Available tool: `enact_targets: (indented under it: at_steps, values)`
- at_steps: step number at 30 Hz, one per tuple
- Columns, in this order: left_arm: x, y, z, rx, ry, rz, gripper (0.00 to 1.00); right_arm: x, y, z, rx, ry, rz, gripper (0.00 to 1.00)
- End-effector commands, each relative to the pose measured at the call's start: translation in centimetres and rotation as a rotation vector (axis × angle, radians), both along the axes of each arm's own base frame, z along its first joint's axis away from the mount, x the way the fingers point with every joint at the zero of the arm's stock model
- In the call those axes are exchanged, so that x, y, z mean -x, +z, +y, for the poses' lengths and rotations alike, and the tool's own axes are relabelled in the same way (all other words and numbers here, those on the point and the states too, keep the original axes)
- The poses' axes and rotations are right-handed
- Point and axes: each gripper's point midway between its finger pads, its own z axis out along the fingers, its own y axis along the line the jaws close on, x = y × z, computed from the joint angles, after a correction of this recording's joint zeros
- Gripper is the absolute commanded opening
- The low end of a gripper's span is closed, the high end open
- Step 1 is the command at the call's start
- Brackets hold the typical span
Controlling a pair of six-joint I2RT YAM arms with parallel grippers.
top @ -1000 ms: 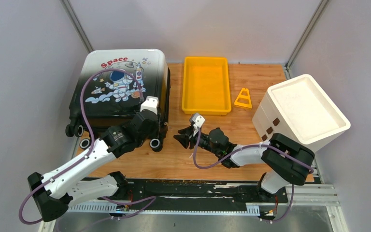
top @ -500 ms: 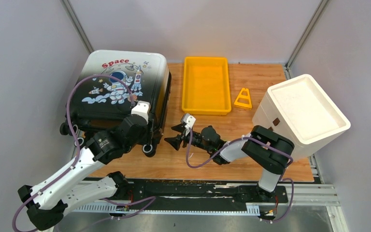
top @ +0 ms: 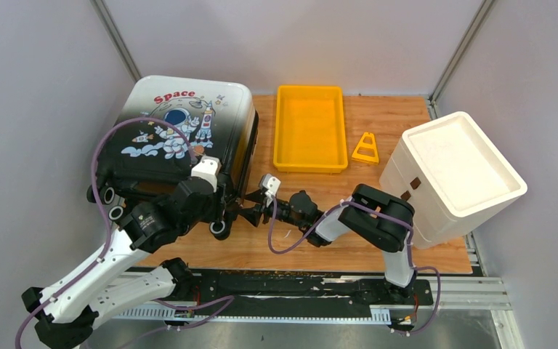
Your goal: Open, take out, and arrange the luggage
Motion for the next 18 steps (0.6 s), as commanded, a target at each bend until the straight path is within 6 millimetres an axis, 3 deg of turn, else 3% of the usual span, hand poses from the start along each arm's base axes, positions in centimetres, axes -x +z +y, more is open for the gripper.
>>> enact_targets:
  at_steps: [1, 13, 18]
  values:
    - [-0.4, 2.3, -1.1, 0.106, -0.025, -0.078, 0.00, -0.1, 2.8, 1.9, -0.100, 0.018, -0.052, 0.53]
    - [-0.6, 2.3, -1.3, 0.114, -0.015, -0.080, 0.00, -1.0, 2.4, 2.8, -0.105, -0.048, -0.042, 0.42]
    - [-0.5, 2.4, -0.9, 0.112, -0.002, -0.084, 0.00, -0.7, 3.2, 3.0, -0.138, -0.061, -0.065, 0.27]
